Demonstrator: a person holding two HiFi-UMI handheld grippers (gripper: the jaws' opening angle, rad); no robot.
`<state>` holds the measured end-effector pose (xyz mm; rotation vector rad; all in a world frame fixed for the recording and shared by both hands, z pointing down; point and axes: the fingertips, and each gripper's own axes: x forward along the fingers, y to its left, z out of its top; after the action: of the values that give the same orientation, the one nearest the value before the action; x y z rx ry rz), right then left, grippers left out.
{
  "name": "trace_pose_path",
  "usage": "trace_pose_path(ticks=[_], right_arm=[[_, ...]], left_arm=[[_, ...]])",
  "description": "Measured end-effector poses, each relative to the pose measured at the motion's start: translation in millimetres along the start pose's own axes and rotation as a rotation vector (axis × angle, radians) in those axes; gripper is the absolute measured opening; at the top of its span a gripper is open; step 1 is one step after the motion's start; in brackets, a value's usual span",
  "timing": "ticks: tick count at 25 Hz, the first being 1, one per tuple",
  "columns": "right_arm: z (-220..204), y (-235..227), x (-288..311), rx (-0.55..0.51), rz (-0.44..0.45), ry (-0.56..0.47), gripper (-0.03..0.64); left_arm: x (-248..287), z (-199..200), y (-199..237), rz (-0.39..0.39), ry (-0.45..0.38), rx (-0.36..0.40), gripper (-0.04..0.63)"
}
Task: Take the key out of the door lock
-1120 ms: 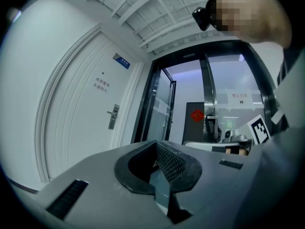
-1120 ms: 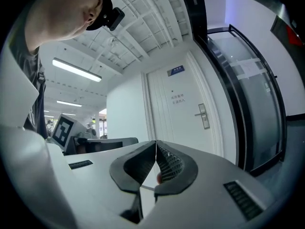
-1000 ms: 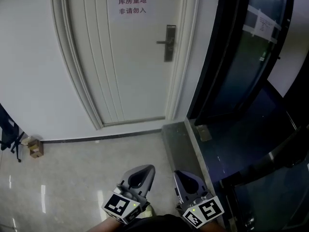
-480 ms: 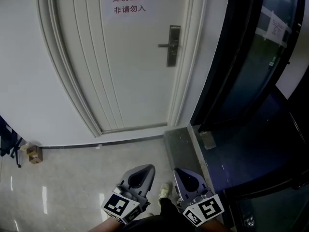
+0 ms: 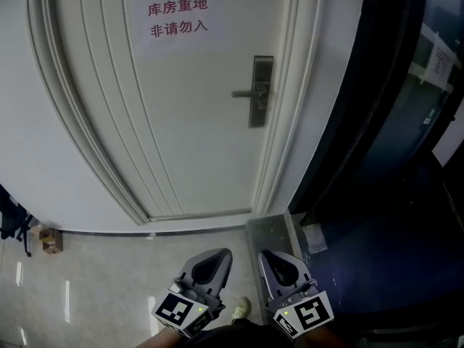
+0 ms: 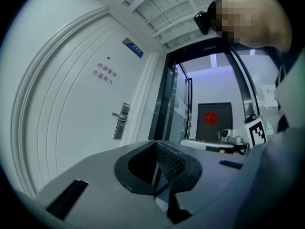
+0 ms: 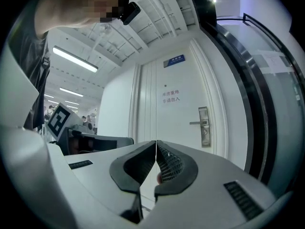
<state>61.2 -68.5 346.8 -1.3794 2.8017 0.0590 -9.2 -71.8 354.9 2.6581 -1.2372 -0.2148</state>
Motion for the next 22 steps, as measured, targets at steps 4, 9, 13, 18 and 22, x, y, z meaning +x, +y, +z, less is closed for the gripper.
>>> trace_pose_path(ticks=[4, 9, 13, 18, 22], right_arm=[[2, -47, 27, -0.022, 0.010, -0.004, 0.015], [0, -87, 59, -0.088, 0.008, -0.004, 0.015], [1, -125, 90, -0.171, -0.033, 0.003, 0.015], [3, -171, 145, -0.326, -0.098, 0.017, 0.015], [2, -203, 186, -0.483, -0.158, 0.021, 0.015]], left_arm=[[52, 7, 12, 0.013, -0.004, 0.012, 0.005], [93, 7, 28, 0.024, 0.006, 0.001, 0.005], [118, 10, 43, 0.022, 0.008, -0.011, 0.005], [144, 11, 72, 0.019, 0.008, -0.011, 0.005], [171, 9, 95, 0.003, 0.016, 0.000, 0.005]])
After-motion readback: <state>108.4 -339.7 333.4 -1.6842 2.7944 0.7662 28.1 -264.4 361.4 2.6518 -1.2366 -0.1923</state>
